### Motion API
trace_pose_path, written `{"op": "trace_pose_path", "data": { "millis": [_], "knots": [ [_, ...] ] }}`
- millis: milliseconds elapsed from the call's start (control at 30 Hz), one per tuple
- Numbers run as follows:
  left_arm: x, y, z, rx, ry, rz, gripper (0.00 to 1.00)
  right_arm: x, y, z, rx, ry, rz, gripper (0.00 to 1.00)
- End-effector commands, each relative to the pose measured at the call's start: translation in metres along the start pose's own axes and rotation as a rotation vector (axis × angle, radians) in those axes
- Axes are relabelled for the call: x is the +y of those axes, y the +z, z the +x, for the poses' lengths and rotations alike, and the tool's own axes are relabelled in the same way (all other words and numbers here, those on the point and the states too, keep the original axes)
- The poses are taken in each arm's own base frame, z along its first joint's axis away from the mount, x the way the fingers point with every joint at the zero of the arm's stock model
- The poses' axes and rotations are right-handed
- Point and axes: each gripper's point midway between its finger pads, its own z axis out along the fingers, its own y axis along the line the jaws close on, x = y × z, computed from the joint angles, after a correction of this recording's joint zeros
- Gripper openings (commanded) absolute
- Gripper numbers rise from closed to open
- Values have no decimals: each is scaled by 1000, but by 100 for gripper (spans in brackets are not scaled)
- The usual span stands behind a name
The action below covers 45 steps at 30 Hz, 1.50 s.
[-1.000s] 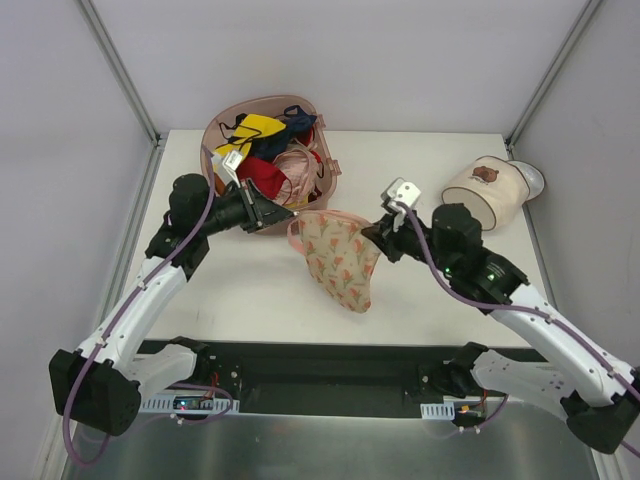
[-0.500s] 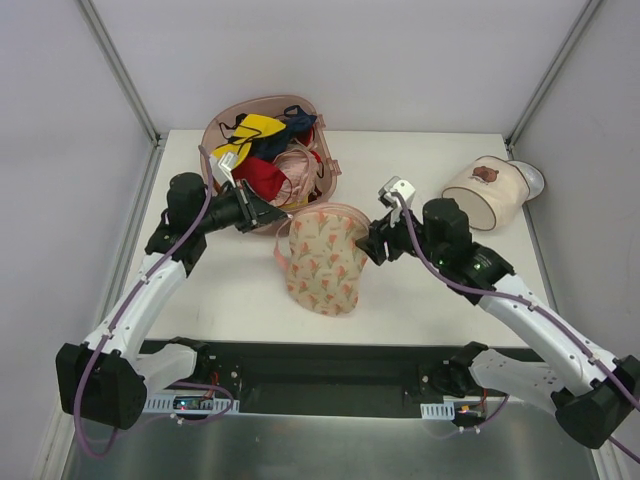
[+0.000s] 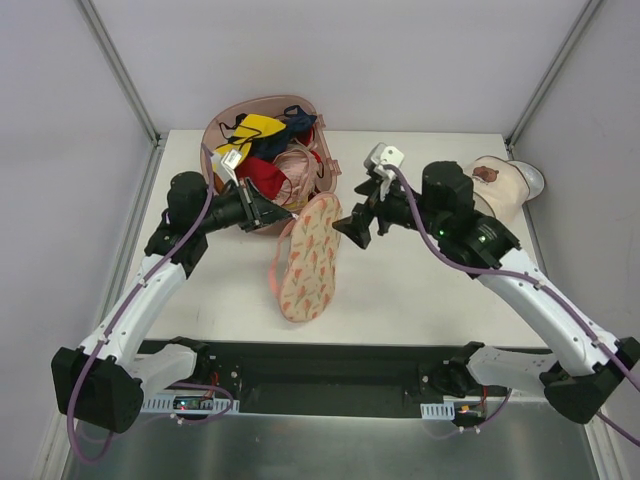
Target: Unzip the laundry bag and remove the bra
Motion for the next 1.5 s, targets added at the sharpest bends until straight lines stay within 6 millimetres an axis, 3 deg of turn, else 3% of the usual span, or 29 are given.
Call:
{"op": "trace_pose_path", "data": {
  "millis": [0, 100, 267, 300, 433, 567, 633, 667, 733, 800, 833, 900, 933, 1000, 1133, 1200, 1300, 1367, 1400, 1433, 1467],
  "knots": [
    [-37, -8, -15, -46, 89, 83, 0, 12, 23, -10, 15, -45, -72, 95],
    [-41, -8, -14, -32, 97, 96, 0, 24, 34, -2, 41, -156, -125, 93],
    [-46, -5, -8, 8, 103, 124, 0, 15, 47, 16, 57, -440, -148, 100],
    [-47, -5, -6, 19, 104, 130, 0, 14, 48, 18, 61, -460, -149, 97],
    [-51, -3, -3, 32, 119, 142, 0, 7, 52, 17, 88, -511, -147, 96],
    [-57, -1, 0, 63, 137, 169, 0, 17, 58, 6, 78, -538, -240, 96],
    [-62, 0, 3, 88, 150, 190, 0, 18, 63, 17, 125, -545, -290, 96],
    [-63, 0, 4, 92, 151, 190, 0, 17, 63, 7, 112, -555, -292, 96],
    [-62, 1, 5, 103, 150, 189, 0, 13, 68, 11, 136, -545, -310, 96],
    [-60, 3, 8, 119, 142, 187, 0, 15, 67, 2, 110, -540, -345, 96],
    [-60, 4, 9, 125, 138, 187, 0, 17, 67, 9, 138, -522, -376, 96],
    [-58, 4, 10, 127, 137, 185, 0, 22, 63, 6, 138, -524, -421, 99],
    [-58, 5, 9, 124, 134, 180, 0, 25, 59, 17, 185, -498, -451, 95],
    [-57, 5, 9, 121, 136, 176, 0, 26, 56, 23, 214, -487, -460, 88],
    [-59, 7, 5, 119, 141, 175, 0, 23, 49, 36, 292, -427, -434, 60],
    [-57, 8, 4, 114, 137, 167, 0, 27, 45, 38, 297, -413, -445, 55],
    [-57, 8, 2, 107, 136, 161, 0, 34, 41, 45, 303, -404, -459, 57],
    [-56, 9, 2, 103, 135, 157, 0, 33, 43, 49, 303, -397, -450, 49],
    [-56, 9, 1, 102, 134, 156, 0, 32, 46, 46, 288, -394, -436, 43],
    [-55, 10, 1, 102, 132, 153, 0, 32, 47, 44, 280, -384, -427, 21],
    [-54, 10, 1, 103, 129, 152, 0, 30, 49, 45, 282, -378, -414, 9]
  ]
}}
